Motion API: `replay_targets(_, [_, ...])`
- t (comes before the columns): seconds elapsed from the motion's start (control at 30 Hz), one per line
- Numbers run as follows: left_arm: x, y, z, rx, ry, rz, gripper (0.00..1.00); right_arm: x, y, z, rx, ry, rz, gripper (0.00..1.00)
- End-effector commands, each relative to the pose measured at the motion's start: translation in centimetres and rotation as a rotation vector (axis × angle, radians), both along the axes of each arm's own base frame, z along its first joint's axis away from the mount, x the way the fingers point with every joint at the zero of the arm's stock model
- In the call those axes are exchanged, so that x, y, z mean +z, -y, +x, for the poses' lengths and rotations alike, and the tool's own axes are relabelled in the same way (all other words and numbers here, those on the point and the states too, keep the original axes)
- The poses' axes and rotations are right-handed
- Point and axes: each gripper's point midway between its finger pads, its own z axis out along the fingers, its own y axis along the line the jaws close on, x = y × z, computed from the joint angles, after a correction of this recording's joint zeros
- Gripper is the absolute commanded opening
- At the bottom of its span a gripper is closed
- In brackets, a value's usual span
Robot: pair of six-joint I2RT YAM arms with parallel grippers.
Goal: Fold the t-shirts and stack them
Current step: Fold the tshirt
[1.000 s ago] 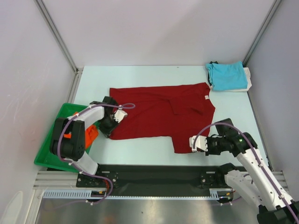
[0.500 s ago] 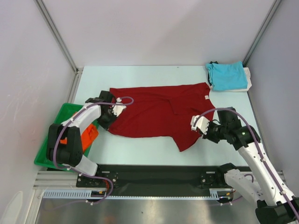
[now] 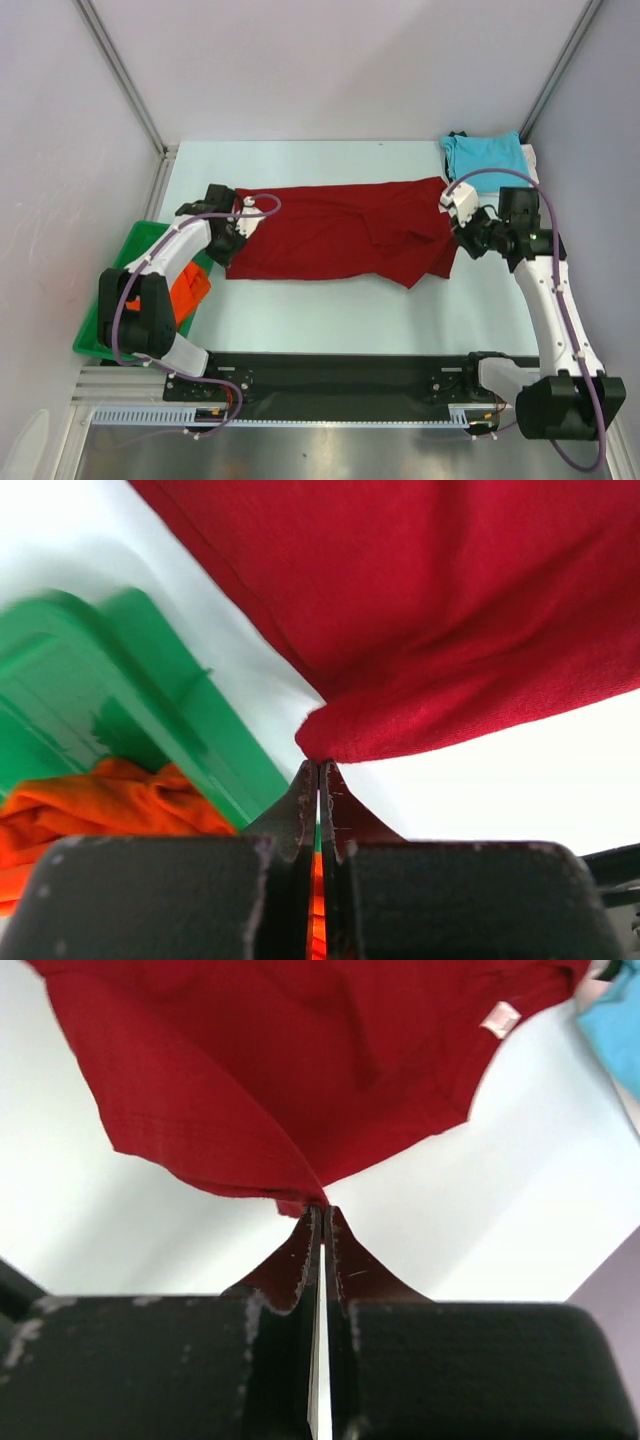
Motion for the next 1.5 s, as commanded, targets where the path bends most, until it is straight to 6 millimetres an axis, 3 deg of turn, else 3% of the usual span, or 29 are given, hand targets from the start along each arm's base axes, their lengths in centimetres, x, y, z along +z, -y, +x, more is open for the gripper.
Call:
replay_targets(0.0, [2.1, 0.4, 2.4, 0.017, 0.085, -0.029, 0.01, 3.5, -0.2, 3.2, -0.025, 0.098, 0.069, 0.00])
replay_targets(0.33, [2.3, 0.2, 4.8, 0.041, 0.101, -0.029, 0.00, 4.0, 0.0, 7.0, -0.067, 0.088, 0.125, 0.00])
replay_targets(0.53, [2.4, 0.3, 7.1, 0.053, 0.108, -0.035, 0.00, 2.8, 0.7, 9.2, -0.076, 0.060, 0.116, 0.00])
replay_targets(0.77, [2.2, 0.4, 10.1, 0.063, 0.106, -0.037, 0.00, 3.3, 1.1, 12.8, -0.091, 0.073, 0.127, 0.00])
replay_targets(1.17, [0.6, -0.3, 15.8, 0.097, 0.081, -0.014, 0.00, 0.9, 1.5, 19.8, -0.094, 0.023, 0.133, 0.00])
replay_targets(1.23, [0.3, -0.6, 16.3, 0.106, 0.072, -0.009, 0.00, -0.4, 1.5, 20.9, -0.094, -0.008, 0.134, 0.00])
replay_targets(1.4, [-0.8, -0.8, 17.3, 0.120, 0.064, 0.007, 0.01, -1.1, 1.0, 23.3, -0.086, -0.010, 0.135, 0.00])
replay_targets(1.47, [-0.6, -1.0, 17.7, 0.137, 0.079, 0.015, 0.06, -1.5, 0.9, 24.3, -0.099, -0.003, 0.132, 0.01])
